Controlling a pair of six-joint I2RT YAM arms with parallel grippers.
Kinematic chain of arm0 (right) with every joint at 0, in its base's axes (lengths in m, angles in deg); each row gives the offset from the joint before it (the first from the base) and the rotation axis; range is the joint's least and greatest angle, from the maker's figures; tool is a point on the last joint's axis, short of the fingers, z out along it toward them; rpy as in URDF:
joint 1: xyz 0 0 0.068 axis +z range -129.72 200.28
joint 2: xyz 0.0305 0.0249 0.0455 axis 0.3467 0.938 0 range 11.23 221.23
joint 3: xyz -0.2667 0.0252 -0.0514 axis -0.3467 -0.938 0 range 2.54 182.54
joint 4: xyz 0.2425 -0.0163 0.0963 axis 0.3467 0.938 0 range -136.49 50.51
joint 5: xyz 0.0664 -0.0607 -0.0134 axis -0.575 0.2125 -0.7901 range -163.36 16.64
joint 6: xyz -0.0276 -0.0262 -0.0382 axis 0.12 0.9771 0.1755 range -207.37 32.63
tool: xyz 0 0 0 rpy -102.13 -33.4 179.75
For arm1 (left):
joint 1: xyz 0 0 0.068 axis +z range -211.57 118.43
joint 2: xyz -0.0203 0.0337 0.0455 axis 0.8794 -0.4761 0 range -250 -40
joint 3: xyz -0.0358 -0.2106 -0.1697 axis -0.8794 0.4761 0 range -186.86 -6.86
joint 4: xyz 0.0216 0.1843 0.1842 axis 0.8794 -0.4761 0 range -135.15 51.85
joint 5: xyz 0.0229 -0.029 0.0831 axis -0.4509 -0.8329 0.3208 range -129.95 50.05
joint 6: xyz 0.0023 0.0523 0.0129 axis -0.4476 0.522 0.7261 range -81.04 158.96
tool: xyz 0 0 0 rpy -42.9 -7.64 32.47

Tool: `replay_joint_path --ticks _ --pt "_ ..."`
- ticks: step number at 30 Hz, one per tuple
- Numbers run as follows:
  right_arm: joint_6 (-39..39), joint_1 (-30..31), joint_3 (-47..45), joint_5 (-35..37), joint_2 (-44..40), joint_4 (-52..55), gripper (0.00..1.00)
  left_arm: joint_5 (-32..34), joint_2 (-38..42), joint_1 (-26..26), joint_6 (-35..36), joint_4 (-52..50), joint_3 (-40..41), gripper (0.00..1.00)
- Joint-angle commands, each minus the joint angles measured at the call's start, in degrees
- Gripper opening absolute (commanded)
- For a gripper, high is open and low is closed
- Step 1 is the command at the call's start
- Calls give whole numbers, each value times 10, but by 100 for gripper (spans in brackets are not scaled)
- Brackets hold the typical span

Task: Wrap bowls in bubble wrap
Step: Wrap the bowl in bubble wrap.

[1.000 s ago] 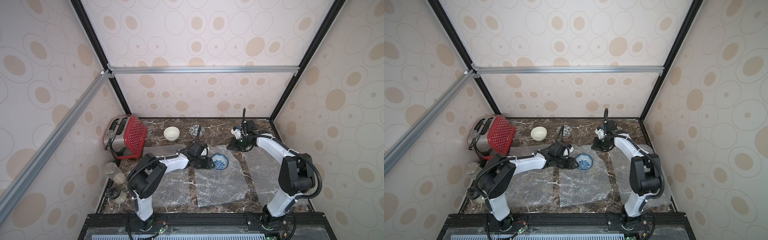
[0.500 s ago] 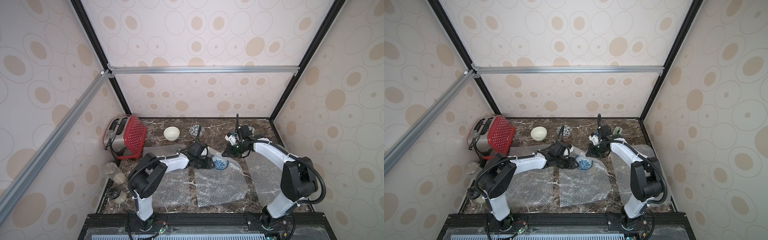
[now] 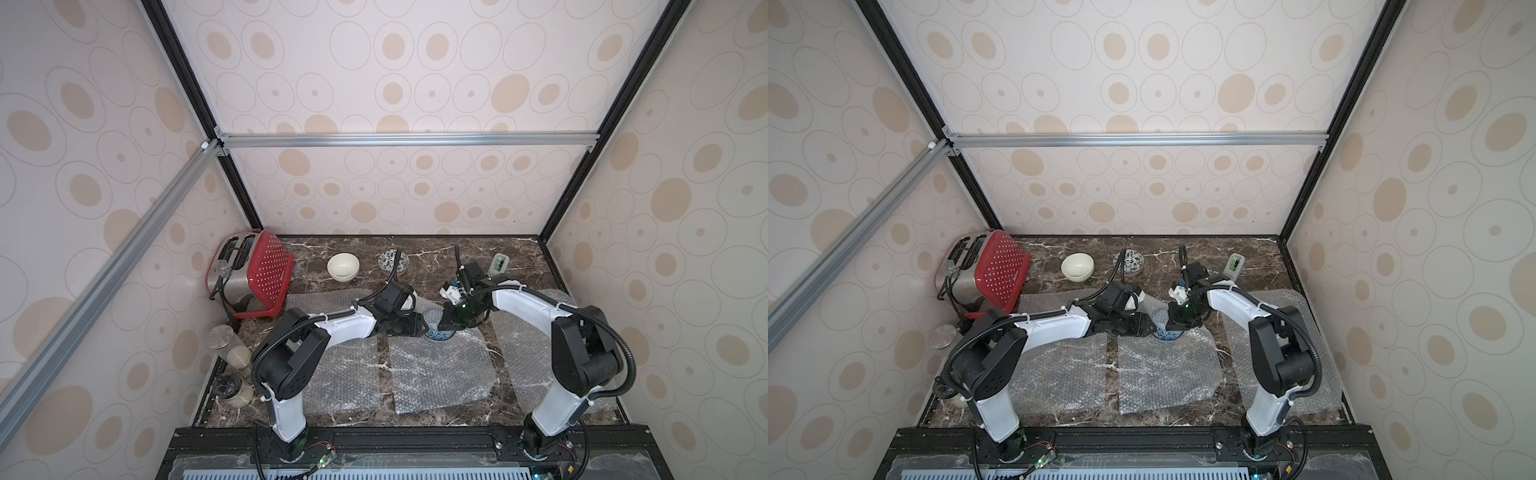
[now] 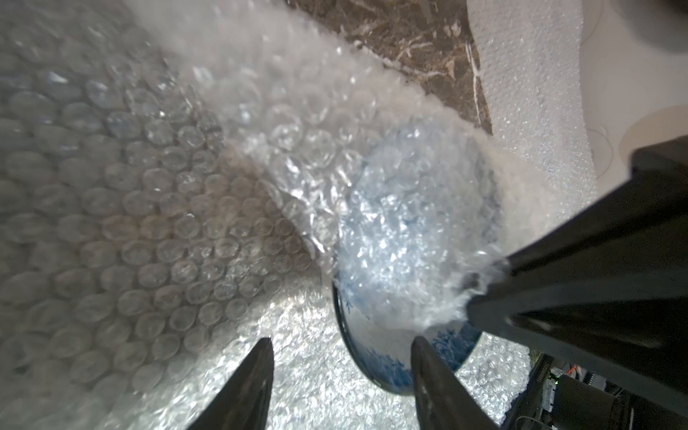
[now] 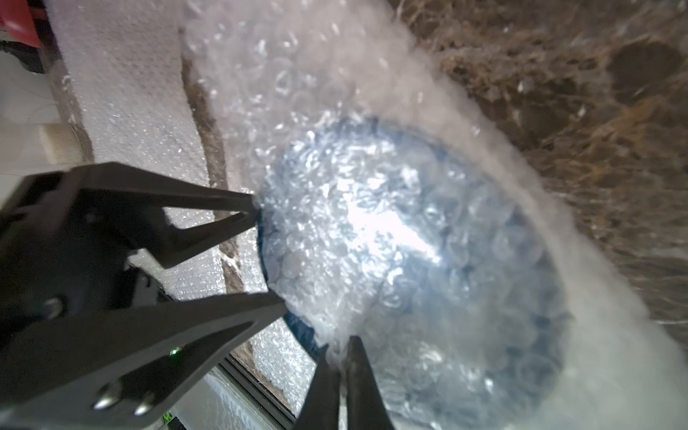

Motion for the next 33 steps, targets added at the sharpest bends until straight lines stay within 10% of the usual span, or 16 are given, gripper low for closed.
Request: replay_joint_path --ticks 1,27,33 --pt "-3 13 -3 10 17 11 9 28 39 -3 -10 -18 3 58" --pt "2 24 3 18 42 -2 10 84 -97 -6 -44 -30 -102 64" --pt "1 24 10 13 28 3 27 127 -98 -8 -27 -72 -94 63"
